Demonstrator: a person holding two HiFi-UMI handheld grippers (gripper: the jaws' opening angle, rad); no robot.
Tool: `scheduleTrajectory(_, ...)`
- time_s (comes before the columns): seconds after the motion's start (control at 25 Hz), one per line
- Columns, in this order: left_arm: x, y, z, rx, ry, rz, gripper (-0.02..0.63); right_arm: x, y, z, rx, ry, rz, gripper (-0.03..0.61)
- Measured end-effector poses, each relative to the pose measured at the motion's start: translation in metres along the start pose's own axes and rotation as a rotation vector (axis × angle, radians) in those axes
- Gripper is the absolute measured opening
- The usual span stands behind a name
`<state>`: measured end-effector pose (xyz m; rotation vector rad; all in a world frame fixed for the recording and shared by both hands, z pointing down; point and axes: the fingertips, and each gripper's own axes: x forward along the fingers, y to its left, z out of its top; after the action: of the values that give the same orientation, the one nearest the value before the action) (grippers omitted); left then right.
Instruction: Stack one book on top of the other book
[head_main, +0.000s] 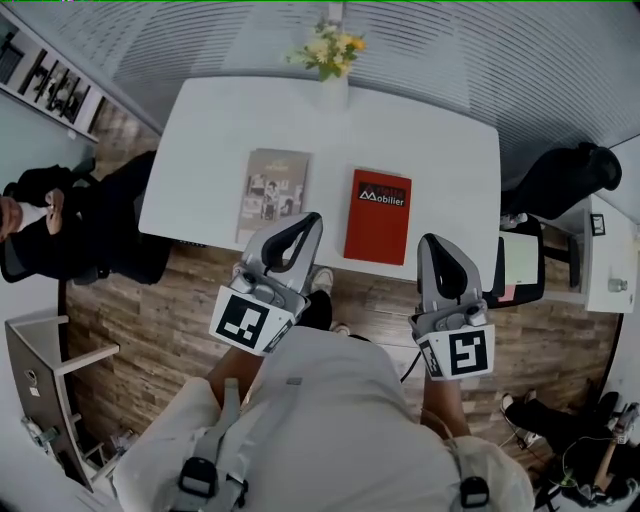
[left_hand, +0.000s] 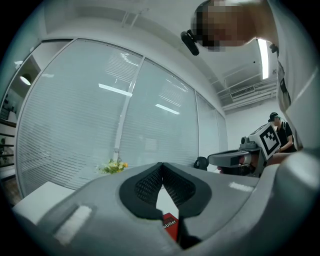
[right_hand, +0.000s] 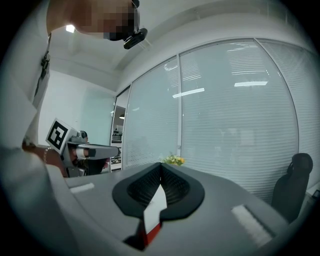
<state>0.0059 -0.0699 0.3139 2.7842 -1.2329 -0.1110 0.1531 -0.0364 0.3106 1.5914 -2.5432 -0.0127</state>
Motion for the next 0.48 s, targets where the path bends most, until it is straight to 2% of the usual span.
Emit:
scheduleTrajectory(0.2, 0.019, 0.033, 0.0, -0.015, 0.002, -0.007, 0.002, 0.037, -0.004, 0.006, -0.01, 0.006, -0.008, 0.005)
scheduleTrajectory(0.48, 0.041, 0.049, 0.0, -0.019, 0.003, -0.035, 0.002, 0.061, -0.011, 0.008, -0.014, 0.008, -0.019, 0.005)
